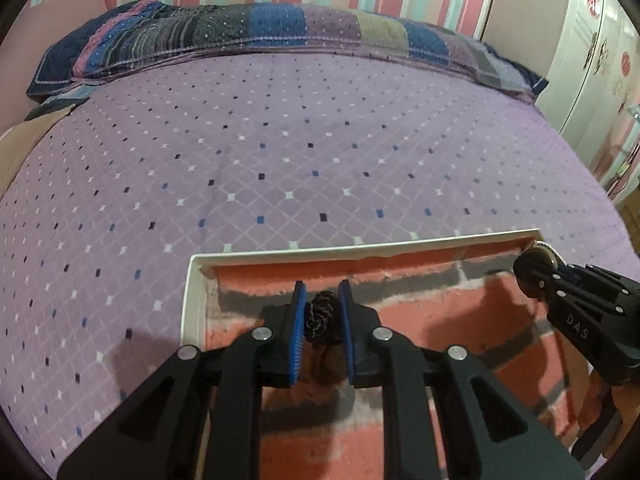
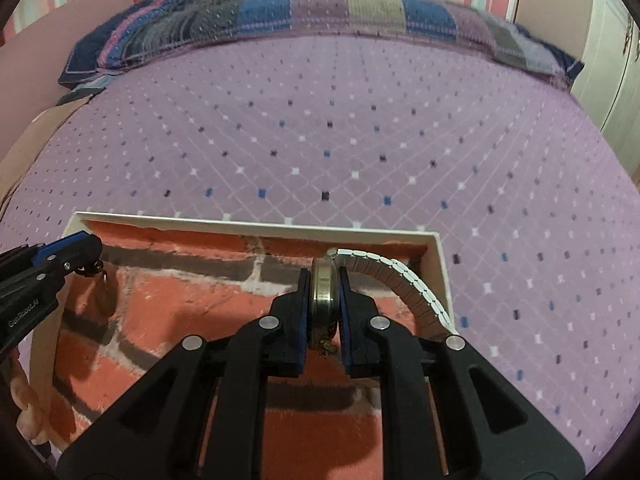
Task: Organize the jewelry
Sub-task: 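Open the right tool over the tray while the left tool releases the pendant there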
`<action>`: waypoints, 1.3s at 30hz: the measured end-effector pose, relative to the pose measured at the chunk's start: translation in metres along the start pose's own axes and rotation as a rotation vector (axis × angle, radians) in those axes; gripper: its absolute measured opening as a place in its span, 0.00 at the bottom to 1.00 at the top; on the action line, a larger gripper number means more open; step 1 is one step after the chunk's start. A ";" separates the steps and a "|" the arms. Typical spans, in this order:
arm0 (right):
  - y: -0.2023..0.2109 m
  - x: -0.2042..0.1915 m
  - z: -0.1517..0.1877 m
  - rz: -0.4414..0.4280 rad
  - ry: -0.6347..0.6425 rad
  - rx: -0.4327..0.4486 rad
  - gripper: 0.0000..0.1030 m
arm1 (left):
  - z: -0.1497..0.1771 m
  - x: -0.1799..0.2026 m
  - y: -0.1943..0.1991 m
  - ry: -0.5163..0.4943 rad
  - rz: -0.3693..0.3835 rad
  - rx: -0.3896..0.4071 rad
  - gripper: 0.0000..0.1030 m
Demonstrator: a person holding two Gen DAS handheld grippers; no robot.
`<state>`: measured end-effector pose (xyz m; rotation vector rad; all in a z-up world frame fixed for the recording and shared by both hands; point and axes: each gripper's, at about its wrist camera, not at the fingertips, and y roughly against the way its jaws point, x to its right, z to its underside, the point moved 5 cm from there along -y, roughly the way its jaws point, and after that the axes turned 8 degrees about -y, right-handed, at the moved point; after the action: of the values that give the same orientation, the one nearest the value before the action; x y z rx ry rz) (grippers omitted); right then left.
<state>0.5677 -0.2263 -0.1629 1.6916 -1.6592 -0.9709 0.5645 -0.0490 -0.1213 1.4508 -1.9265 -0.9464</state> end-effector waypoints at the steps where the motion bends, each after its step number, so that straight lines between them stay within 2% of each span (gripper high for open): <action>1: -0.004 0.000 0.000 0.003 -0.003 -0.007 0.13 | 0.000 -0.001 -0.004 0.000 -0.009 -0.007 0.16; 8: -0.022 0.001 -0.001 0.029 0.012 -0.027 0.14 | 0.005 -0.014 -0.021 0.033 -0.027 -0.045 0.18; 10: -0.023 0.002 -0.002 0.026 0.010 -0.038 0.18 | 0.005 -0.016 -0.022 0.032 -0.030 -0.055 0.21; 11: -0.023 0.001 -0.002 0.024 0.008 -0.041 0.19 | 0.006 -0.016 -0.022 0.032 -0.027 -0.061 0.23; 13: -0.023 0.001 -0.003 0.024 0.007 -0.040 0.23 | 0.006 -0.018 -0.018 0.037 -0.028 -0.054 0.42; 14: -0.021 0.001 -0.003 0.020 0.007 -0.037 0.25 | 0.005 -0.018 -0.013 0.037 -0.027 -0.043 0.45; 16: -0.014 0.003 -0.006 0.013 0.001 -0.024 0.37 | 0.003 -0.016 -0.003 0.029 -0.026 -0.027 0.58; 17: -0.008 0.004 -0.006 0.008 -0.001 -0.015 0.38 | 0.002 -0.014 0.004 0.025 -0.017 -0.021 0.60; 20: 0.016 0.008 -0.007 -0.015 -0.010 0.014 0.47 | 0.000 -0.009 0.028 -0.003 -0.012 0.006 0.64; 22: 0.035 0.013 -0.005 -0.016 -0.019 0.046 0.67 | 0.001 -0.010 0.053 -0.016 -0.029 0.044 0.75; 24: 0.062 0.019 -0.002 -0.022 -0.022 0.092 0.75 | 0.005 -0.014 0.080 -0.018 -0.048 0.086 0.84; 28: 0.106 0.031 0.014 -0.024 -0.018 0.149 0.86 | 0.020 -0.023 0.124 -0.010 -0.060 0.133 0.89; 34: 0.171 0.047 0.053 0.004 -0.032 0.216 0.96 | 0.058 -0.026 0.182 -0.016 -0.077 0.165 0.93; 37: 0.196 0.051 0.075 0.008 -0.040 0.229 0.96 | 0.079 -0.025 0.207 -0.012 -0.097 0.176 0.94; 39: 0.210 0.053 0.088 0.013 -0.044 0.239 0.96 | 0.094 -0.025 0.225 0.005 -0.084 0.186 0.94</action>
<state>0.3728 -0.2848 -0.0484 1.8206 -1.8747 -0.8359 0.3685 0.0331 0.0002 1.6487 -2.0082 -0.8157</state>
